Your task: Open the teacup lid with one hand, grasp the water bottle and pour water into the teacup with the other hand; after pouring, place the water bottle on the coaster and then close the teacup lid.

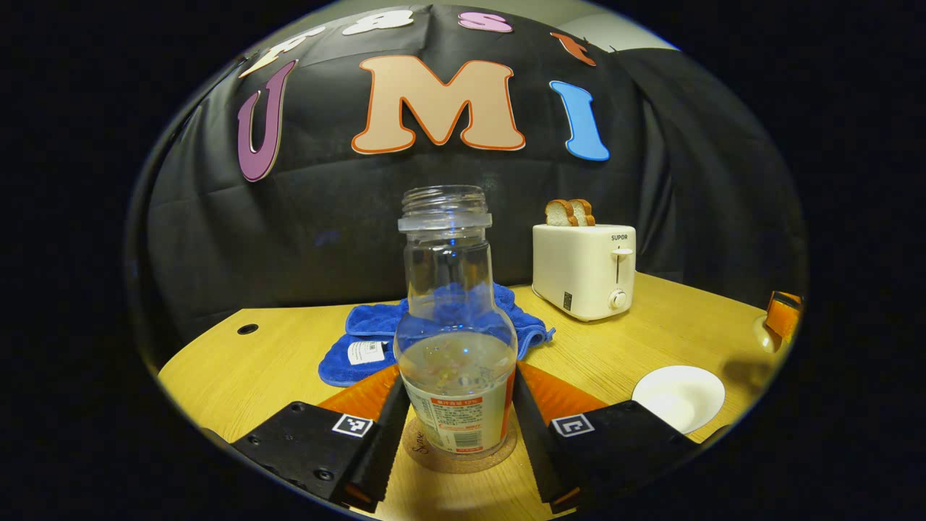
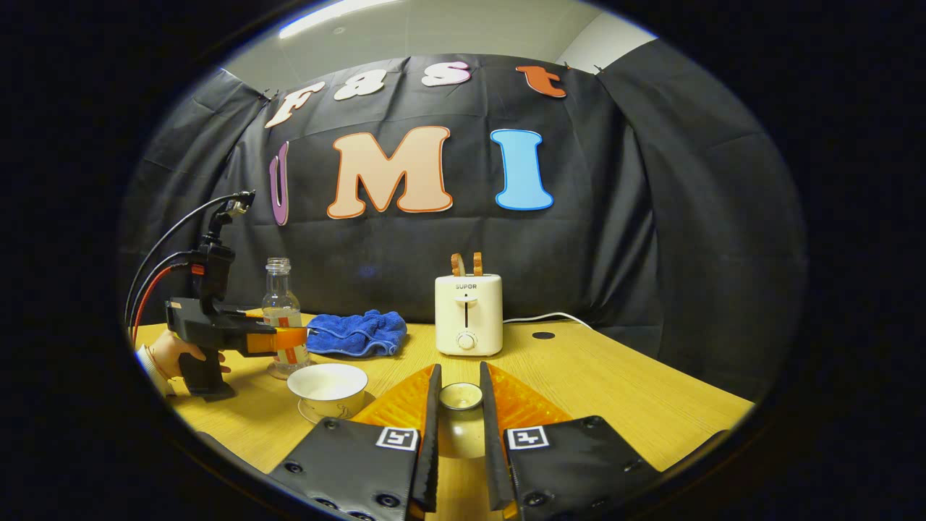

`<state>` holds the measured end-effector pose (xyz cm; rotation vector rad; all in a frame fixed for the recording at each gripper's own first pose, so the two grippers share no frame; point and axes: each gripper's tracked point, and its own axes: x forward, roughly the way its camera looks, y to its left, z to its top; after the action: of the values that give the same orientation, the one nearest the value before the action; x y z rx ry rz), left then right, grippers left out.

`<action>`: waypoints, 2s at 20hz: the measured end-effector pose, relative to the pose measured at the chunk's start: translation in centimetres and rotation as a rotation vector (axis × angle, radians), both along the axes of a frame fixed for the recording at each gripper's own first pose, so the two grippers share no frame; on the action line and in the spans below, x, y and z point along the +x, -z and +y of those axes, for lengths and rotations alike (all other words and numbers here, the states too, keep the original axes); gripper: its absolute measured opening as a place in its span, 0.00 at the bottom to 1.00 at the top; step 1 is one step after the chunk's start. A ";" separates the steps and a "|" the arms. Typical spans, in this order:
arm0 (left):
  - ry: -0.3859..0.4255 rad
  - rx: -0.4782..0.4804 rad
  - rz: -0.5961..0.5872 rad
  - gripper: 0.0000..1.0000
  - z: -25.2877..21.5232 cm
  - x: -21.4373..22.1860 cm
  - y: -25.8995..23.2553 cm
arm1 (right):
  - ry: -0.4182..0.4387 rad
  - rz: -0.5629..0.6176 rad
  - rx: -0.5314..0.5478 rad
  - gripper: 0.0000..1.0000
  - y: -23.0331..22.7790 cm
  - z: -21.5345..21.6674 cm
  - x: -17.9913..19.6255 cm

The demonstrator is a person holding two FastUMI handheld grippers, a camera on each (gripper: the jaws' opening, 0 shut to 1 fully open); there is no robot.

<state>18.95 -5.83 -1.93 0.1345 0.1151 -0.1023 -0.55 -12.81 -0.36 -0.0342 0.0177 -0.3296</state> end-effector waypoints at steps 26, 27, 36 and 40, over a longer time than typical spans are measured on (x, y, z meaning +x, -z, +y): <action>-0.105 -0.059 -0.206 0.96 0.6 -6.6 -2.4 | -0.395 0.035 0.031 0.30 1.5 10.4 8.5; -0.101 -0.058 -0.202 0.96 0.5 -6.7 -2.4 | -0.408 0.039 0.031 0.30 1.6 11.0 8.8; -0.091 -0.057 -0.204 0.96 0.9 -7.7 -2.0 | -0.428 0.140 0.038 0.30 3.1 13.0 11.3; -0.090 -0.057 -0.204 0.96 0.9 -7.7 -2.0 | -0.413 0.165 0.036 0.31 3.5 12.8 11.3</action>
<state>11.29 -4.95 0.04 0.0819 -0.0851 -0.0013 10.75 -0.04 -3.83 -0.0282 0.1777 0.0874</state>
